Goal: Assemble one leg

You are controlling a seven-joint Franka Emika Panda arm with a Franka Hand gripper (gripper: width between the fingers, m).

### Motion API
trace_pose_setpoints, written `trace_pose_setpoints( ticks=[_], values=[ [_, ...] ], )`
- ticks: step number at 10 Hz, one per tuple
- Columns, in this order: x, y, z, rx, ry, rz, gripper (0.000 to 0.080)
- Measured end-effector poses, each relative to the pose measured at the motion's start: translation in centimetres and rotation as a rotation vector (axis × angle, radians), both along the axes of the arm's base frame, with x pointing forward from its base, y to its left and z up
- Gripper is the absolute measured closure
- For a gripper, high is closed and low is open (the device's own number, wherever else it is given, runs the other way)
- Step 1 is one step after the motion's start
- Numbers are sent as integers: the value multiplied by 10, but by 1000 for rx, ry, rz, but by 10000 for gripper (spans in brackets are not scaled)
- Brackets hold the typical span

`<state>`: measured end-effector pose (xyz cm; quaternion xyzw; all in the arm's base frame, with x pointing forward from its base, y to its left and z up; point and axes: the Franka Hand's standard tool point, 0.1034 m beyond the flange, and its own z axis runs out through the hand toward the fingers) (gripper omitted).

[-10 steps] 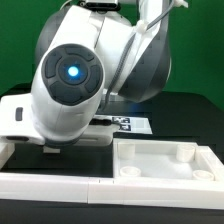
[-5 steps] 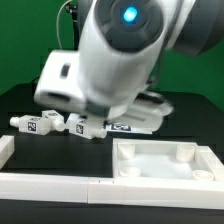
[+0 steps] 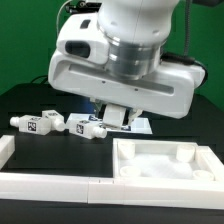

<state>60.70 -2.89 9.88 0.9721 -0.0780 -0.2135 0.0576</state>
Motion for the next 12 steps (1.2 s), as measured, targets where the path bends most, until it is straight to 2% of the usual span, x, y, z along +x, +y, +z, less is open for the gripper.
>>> trace_pose_setpoints(
  ticks=[1,2,3,4,5,6,9,10,12],
  values=[
    [-1,3,0,3,-64,6,514],
    [-8,17,-1,22,-122,-70,514],
    [-1,36,7,43,-223,-121,514],
    [6,56,22,59,-344,-123,514],
    [6,69,33,58,-398,-105,514],
    [11,72,39,42,-447,-58,514],
    [18,80,32,52,-627,-37,514],
    [26,86,34,58,-740,-20,514],
    [20,108,27,76,-945,16,512]
  ],
)
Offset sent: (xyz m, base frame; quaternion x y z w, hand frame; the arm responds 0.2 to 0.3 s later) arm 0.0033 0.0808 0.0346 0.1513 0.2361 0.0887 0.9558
